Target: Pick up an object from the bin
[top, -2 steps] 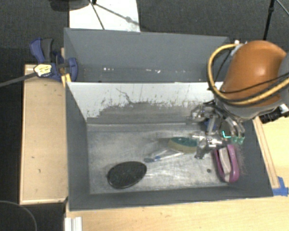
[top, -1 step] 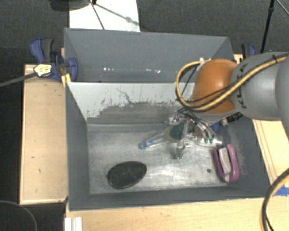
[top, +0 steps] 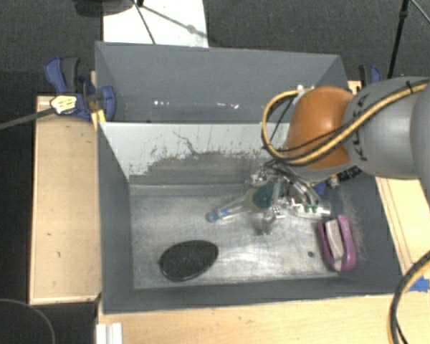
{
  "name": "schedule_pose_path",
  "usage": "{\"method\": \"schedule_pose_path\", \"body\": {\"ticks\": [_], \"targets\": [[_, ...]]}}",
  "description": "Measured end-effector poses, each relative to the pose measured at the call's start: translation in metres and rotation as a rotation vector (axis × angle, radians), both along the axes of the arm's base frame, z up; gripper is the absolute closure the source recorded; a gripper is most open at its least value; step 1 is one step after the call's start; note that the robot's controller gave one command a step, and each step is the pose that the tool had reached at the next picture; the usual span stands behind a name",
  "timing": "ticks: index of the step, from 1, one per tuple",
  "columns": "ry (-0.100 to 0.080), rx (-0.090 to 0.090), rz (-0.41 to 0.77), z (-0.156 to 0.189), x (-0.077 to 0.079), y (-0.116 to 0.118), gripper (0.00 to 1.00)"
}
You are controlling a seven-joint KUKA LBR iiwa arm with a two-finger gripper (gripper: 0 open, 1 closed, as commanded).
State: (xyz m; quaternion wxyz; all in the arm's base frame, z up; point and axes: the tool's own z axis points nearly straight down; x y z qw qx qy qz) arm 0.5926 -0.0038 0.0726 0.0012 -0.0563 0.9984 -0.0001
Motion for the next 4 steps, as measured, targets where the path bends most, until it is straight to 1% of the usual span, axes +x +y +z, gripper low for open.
{"method": "schedule_pose_path", "body": {"ticks": [3, 4], "targets": [[-0.005, 0.000, -0.001, 0.0028, 0.0035, 0.0000, 0.00], [-0.009, 0.000, -0.001, 0.0044, 0.0048, 0.0000, 1.00]]}}
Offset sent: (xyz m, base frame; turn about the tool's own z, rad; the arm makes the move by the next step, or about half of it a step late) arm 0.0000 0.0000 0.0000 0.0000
